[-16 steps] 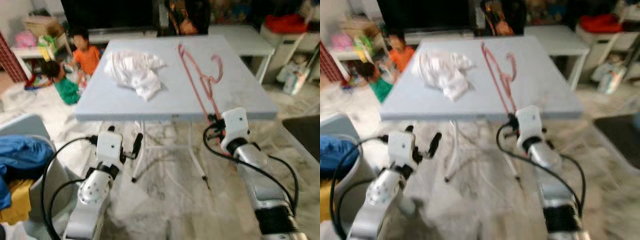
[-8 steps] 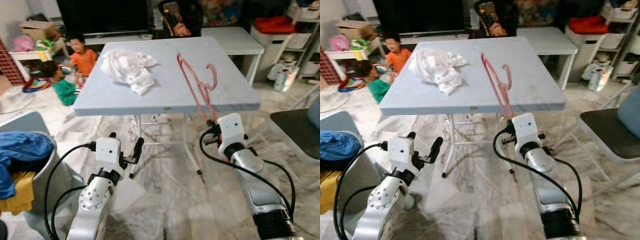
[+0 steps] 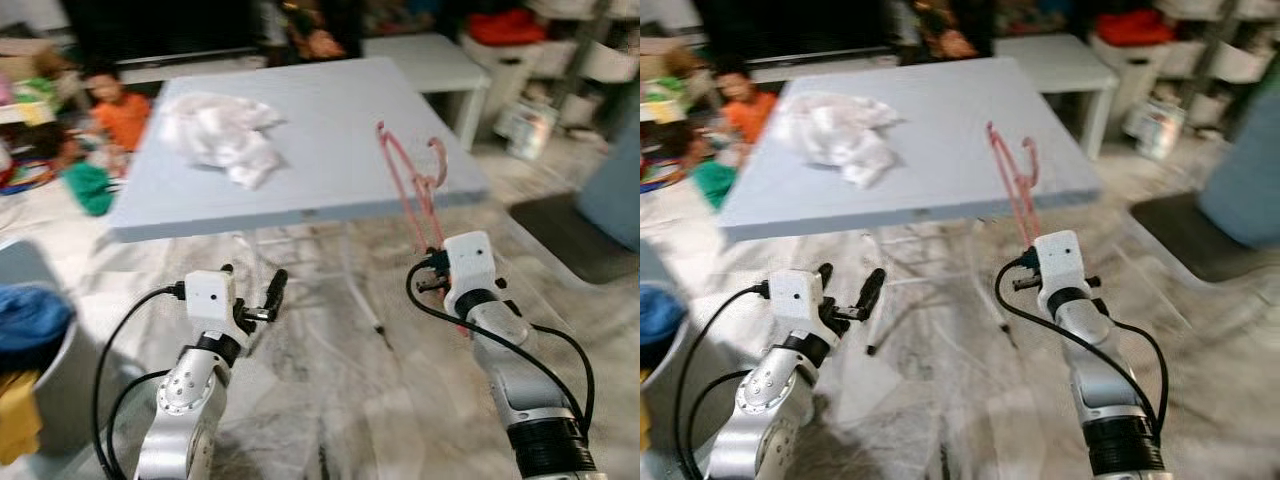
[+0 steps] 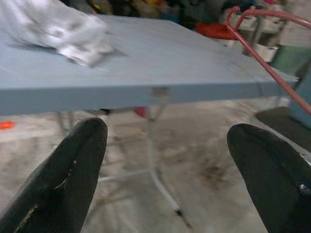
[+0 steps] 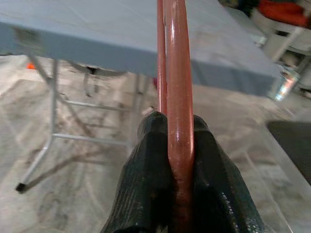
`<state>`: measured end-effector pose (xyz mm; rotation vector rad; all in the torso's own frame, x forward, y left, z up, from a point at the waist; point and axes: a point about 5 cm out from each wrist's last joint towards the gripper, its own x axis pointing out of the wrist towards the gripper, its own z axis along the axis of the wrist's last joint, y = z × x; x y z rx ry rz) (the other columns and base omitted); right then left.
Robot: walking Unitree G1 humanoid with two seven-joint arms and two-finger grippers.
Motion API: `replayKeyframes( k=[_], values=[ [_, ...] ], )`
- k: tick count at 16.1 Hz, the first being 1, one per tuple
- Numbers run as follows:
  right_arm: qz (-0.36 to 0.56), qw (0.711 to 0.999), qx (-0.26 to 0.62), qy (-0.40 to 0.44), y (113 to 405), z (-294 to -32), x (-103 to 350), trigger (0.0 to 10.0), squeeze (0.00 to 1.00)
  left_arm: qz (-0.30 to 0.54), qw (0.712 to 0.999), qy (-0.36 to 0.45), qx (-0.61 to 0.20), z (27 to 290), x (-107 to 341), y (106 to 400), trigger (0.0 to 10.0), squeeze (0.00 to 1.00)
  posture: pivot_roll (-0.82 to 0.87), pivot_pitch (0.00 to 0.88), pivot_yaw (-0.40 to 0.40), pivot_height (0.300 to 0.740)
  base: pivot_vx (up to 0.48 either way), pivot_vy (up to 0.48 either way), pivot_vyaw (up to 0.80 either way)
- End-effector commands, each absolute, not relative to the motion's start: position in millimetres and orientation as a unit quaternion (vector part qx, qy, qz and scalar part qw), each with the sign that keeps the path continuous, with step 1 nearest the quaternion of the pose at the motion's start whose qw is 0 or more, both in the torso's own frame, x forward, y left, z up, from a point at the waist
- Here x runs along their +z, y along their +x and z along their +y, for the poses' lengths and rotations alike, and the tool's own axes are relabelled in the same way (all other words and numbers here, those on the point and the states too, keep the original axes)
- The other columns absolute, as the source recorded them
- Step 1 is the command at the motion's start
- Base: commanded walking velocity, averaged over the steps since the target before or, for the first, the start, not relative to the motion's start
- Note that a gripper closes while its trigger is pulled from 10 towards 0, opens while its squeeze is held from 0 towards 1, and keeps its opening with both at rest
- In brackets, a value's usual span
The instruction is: Hang hanger
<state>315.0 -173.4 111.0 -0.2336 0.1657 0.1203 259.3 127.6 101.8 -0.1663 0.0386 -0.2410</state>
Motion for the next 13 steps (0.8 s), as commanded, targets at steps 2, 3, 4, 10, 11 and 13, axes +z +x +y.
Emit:
replayKeyframes(
  k=[2, 3, 4, 10, 11, 13],
  values=[
    [0.083, 0.989, 0.059, -0.111, 317.1, -172.8, 112.9, 10.0, 0.0, 0.023, 0.99, -0.083, -0.116, 129.3, 101.6, 259.2, 10.0, 0.0, -0.12, 0.0, 0.023, 0.736, 0.0, 0.0, -0.8],
    [0.086, 0.988, 0.06, -0.111, 316.6, -171.9, 111.8, 10.0, 0.0, 0.026, 0.99, -0.082, -0.116, 129.7, 100.9, 258.9, 10.0, 0.0, -0.12, 0.0, 0.023, 0.736, 0.0, 0.0, -0.8],
    [0.086, 0.988, 0.061, -0.111, 316.4, -171.5, 112.0, 10.0, 0.0, 0.026, 0.989, -0.082, -0.116, 129.9, 100.8, 258.9, 10.0, 0.0, -0.12, 0.0, 0.024, 0.736, 0.0, 0.0, -0.8],
    [0.077, 0.99, 0.072, -0.098, 315.7, -167.8, 113.9, 10.0, 0.0, 0.029, 0.989, -0.083, -0.119, 130.0, 101.7, 260.2, 10.0, 0.0, -0.12, 0.0, 0.026, 0.736, 0.0, 0.214, -0.13],
    [0.077, 0.99, 0.073, -0.097, 315.7, -167.6, 113.8, 10.0, 0.0, 0.029, 0.989, -0.083, -0.119, 129.9, 101.9, 260.3, 10.0, 0.0, -0.12, 0.0, 0.026, 0.736, 0.0, 0.296, 0.0],
    [0.079, 0.99, 0.073, -0.093, 316.1, -167.2, 113.5, 10.0, 0.0, 0.029, 0.989, -0.083, -0.12, 129.7, 102.2, 260.4, 10.0, 0.0, -0.12, 0.0, 0.026, 0.736, 0.0, 0.311, 0.0]
  ],
)
